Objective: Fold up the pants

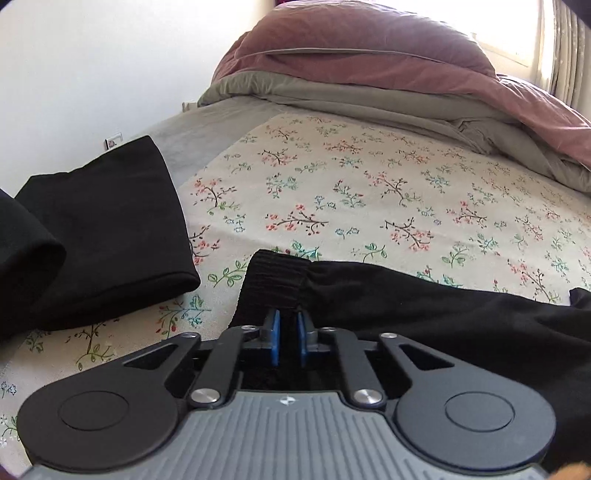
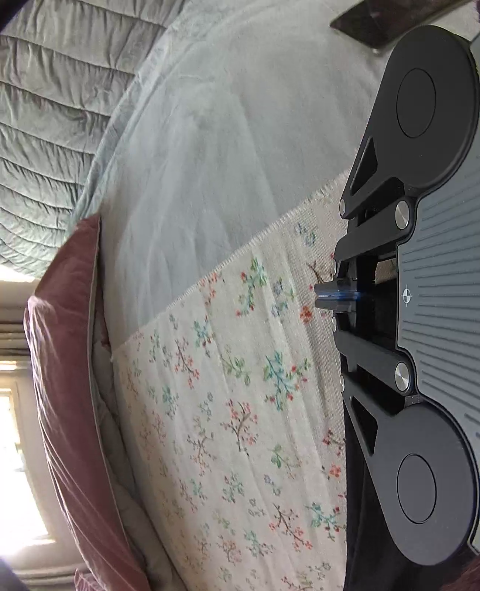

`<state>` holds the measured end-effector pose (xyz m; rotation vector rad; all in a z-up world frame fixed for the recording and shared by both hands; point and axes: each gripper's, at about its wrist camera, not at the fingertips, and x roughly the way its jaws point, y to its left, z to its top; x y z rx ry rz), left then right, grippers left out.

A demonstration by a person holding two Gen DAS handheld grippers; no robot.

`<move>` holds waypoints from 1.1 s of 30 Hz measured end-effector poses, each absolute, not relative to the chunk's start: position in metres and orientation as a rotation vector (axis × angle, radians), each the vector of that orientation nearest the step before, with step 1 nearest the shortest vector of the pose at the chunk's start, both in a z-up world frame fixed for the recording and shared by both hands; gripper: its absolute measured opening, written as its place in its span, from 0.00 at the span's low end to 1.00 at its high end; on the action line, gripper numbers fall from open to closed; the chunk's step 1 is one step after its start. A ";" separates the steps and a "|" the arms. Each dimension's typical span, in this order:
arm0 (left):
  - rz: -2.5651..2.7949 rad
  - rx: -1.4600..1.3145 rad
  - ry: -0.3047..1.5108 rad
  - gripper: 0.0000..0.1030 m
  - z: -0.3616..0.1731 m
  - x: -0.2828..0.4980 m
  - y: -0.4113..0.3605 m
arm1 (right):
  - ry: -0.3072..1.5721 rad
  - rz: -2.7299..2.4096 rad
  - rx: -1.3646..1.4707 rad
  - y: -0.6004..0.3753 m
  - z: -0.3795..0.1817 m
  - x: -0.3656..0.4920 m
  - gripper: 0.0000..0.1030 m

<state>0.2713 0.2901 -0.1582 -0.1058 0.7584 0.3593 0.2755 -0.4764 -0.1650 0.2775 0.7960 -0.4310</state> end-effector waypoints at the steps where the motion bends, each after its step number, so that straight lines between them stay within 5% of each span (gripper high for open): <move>1: 0.363 -0.113 0.754 0.22 -0.157 0.273 0.290 | 0.801 -0.424 0.285 -0.481 -0.164 0.274 0.00; 4: 0.356 -0.166 0.745 0.22 -0.155 0.272 0.294 | 0.793 -0.329 0.300 -0.484 -0.166 0.271 0.00; 6: 0.322 -0.205 0.752 0.37 -0.152 0.271 0.298 | 0.785 -0.314 0.300 -0.480 -0.167 0.273 0.07; 7: 0.311 -0.214 0.757 0.56 -0.150 0.271 0.300 | 0.772 -0.314 0.313 -0.480 -0.167 0.273 0.10; 8: 0.320 -0.212 0.757 0.72 -0.147 0.272 0.300 | 0.759 -0.310 0.340 -0.482 -0.167 0.272 0.22; 9: 0.333 -0.202 0.746 0.75 -0.144 0.272 0.301 | 0.745 -0.300 0.383 -0.485 -0.166 0.272 0.49; 11: 0.345 -0.183 0.734 0.77 -0.138 0.277 0.304 | 0.726 -0.288 0.455 -0.490 -0.169 0.273 0.82; 14: 0.311 -0.210 0.776 0.89 -0.142 0.292 0.309 | 0.770 -0.280 0.410 -0.482 -0.176 0.284 0.72; 15: 0.297 -0.216 0.806 0.88 -0.148 0.299 0.309 | 0.792 -0.267 0.367 -0.475 -0.179 0.289 0.49; 16: 0.311 -0.210 0.825 0.88 -0.154 0.304 0.308 | 0.813 -0.278 0.319 -0.468 -0.181 0.293 0.40; 18: 0.333 -0.162 0.829 0.80 -0.164 0.309 0.302 | 0.811 -0.292 0.284 -0.458 -0.180 0.297 0.06; 19: 0.340 -0.137 0.824 0.75 -0.168 0.309 0.299 | 0.819 -0.303 0.280 -0.455 -0.179 0.300 0.01; 22: 0.360 -0.120 0.779 0.65 -0.170 0.299 0.295 | 0.860 -0.391 0.147 -0.442 -0.176 0.309 0.01; 24: 0.357 -0.164 0.761 0.64 -0.170 0.291 0.301 | 0.867 -0.496 0.065 -0.436 -0.169 0.315 0.12; 28: 0.346 -0.169 0.742 0.64 -0.170 0.280 0.305 | 0.762 -0.334 0.183 -0.403 -0.131 0.320 0.16; 33: 0.328 -0.216 0.711 0.68 -0.163 0.271 0.312 | 0.718 0.077 0.057 -0.263 -0.094 0.358 0.64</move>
